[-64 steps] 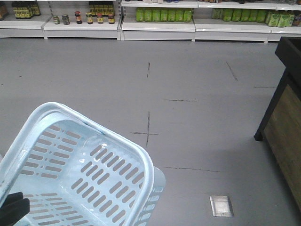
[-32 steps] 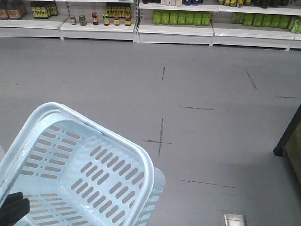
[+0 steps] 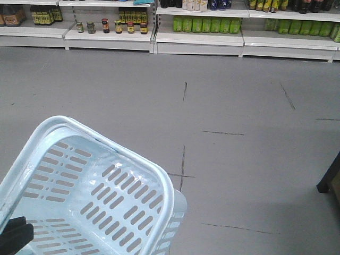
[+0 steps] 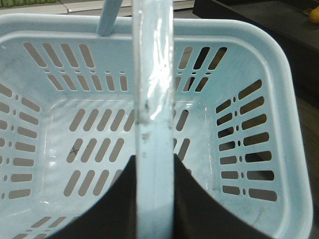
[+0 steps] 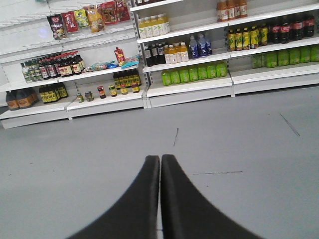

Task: Pick three apples into basket with both arms
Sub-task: 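Drive the base around the table while holding the basket in the left gripper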

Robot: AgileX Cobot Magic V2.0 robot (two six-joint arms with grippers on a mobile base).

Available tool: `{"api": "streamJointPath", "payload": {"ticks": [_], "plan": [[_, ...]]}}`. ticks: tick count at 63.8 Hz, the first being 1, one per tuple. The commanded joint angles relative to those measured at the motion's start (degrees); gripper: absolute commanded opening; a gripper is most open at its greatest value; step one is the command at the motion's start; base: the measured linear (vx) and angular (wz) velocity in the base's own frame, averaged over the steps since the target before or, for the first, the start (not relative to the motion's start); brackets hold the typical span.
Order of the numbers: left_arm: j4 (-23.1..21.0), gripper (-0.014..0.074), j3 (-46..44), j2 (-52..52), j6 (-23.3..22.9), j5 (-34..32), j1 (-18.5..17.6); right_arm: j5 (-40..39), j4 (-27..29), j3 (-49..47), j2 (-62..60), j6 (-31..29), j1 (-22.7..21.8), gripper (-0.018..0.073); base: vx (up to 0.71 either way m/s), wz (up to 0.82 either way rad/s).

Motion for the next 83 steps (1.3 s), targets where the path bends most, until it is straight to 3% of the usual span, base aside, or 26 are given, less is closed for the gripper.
{"api": "streamJointPath", "payload": {"ticks": [1, 83], "plan": [[-2.43, -0.0006, -1.86, 0.33, -0.23, -5.36, -0.10, -4.49, -0.62, 0.72, -0.74, -0.23, -0.34, -0.0008, 0.28, -0.05], [-2.43, -0.0006, -1.86, 0.33, -0.23, -5.30, -0.10, -4.49, -0.62, 0.72, -0.74, -0.23, -0.34, -0.0008, 0.31, -0.11]]}}
